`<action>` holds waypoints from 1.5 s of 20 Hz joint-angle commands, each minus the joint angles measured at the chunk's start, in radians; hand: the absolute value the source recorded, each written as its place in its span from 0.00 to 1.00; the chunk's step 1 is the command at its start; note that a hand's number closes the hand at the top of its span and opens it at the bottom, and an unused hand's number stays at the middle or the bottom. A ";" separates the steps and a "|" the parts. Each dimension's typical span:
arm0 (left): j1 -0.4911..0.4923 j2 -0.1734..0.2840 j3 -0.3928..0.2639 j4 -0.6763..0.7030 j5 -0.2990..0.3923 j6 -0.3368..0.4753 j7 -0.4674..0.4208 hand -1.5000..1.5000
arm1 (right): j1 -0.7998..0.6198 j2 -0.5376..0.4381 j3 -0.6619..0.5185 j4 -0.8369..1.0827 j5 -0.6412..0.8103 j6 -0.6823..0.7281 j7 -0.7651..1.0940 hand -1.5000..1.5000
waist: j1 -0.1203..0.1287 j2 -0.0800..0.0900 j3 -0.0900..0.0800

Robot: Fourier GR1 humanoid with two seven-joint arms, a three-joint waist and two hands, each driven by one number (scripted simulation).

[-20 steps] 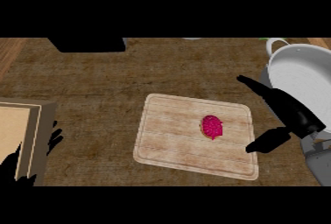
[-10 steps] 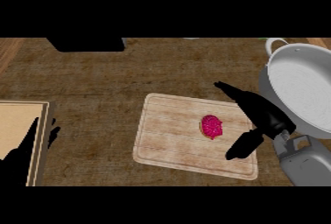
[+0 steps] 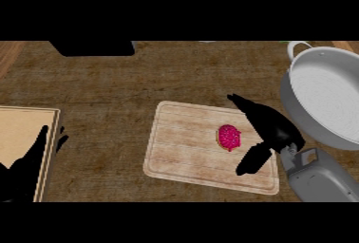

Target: Pick the cupcake from the cutting board and place it in the pot

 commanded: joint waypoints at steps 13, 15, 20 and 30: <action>-0.247 -0.009 0.055 -0.010 -0.034 0.009 -0.111 0.50 | 0.006 0.073 0.046 0.127 0.102 -0.055 -0.006 0.00 | -0.012 0.003 0.006; -0.249 -0.014 0.047 0.001 -0.034 0.001 -0.126 0.50 | -0.009 0.093 0.055 0.142 0.107 -0.047 0.020 0.00 | -0.010 0.003 0.005; -0.242 -0.019 0.046 0.008 -0.034 0.000 -0.150 0.50 | -0.020 0.044 0.083 0.169 0.123 0.000 -0.123 1.00 | -0.006 0.004 0.006; -0.230 -0.039 0.037 0.057 -0.030 -0.023 -0.208 0.50 | 0.024 0.078 0.125 0.219 0.201 -0.072 -0.211 1.00 | -0.008 0.002 0.005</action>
